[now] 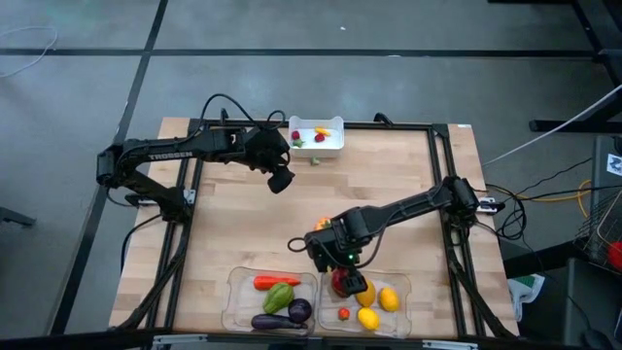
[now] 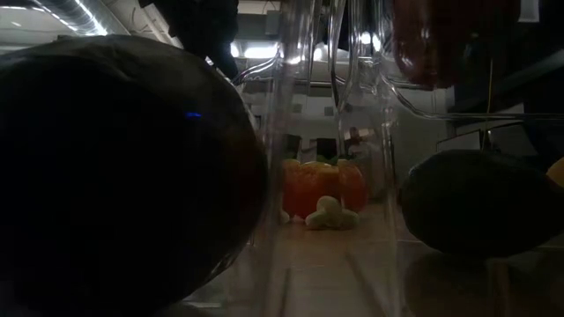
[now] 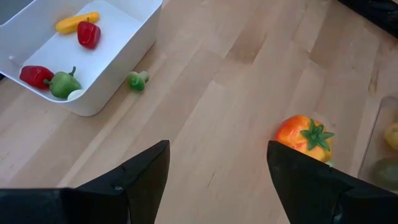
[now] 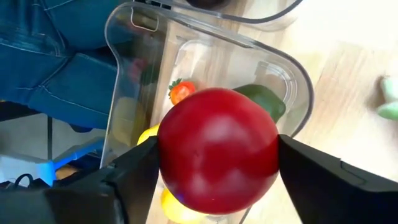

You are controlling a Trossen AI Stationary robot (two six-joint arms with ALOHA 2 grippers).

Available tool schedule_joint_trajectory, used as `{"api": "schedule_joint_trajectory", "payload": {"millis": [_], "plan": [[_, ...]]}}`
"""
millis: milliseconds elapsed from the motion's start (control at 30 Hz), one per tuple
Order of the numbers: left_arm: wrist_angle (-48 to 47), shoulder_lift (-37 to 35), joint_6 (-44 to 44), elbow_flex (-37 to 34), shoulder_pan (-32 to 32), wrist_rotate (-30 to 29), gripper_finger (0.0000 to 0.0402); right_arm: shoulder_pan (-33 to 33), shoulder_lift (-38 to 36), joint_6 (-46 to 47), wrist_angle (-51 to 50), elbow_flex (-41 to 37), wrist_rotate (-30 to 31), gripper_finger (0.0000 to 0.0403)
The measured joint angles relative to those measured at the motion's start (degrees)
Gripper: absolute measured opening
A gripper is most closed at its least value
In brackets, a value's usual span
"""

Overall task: Sort produce into baskets
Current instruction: Put the red tomato into the right transparent bin, then put the orange tomato into the right transparent bin

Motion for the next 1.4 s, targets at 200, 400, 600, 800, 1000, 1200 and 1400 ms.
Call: {"api": "schedule_joint_trajectory", "payload": {"millis": [200,400,600,800,1000,1200,1400], "plan": [[0.00,0.00,0.00,0.00,0.00,0.00,0.0265,0.00,0.00,-0.40,0.22,0.00,0.06,0.0360],[0.00,0.00,0.00,0.00,0.00,0.00,0.0265,-0.37,0.00,-0.44,-0.28,0.00,0.53,0.0386],[0.00,0.00,0.00,0.00,0.00,0.00,0.0265,-1.99,-0.15,-1.02,-3.56,1.77,1.63,0.0379],[-0.03,0.00,0.00,-0.02,0.00,0.00,0.0265,-4.02,-1.49,-5.38,-5.71,4.86,12.52,0.0379],[-0.39,0.00,0.00,-0.04,0.00,0.00,0.0265,-8.29,-1.79,-5.23,-6.91,4.83,25.16,0.0378],[-1.15,0.00,0.00,-0.04,0.00,0.00,0.0265,-12.48,-1.79,-1.74,-4.27,2.94,24.45,0.0382],[-1.25,0.00,0.00,-0.04,0.00,0.00,0.0265,-14.10,-1.79,-2.91,-0.37,-3.56,18.50,0.0395]]}}
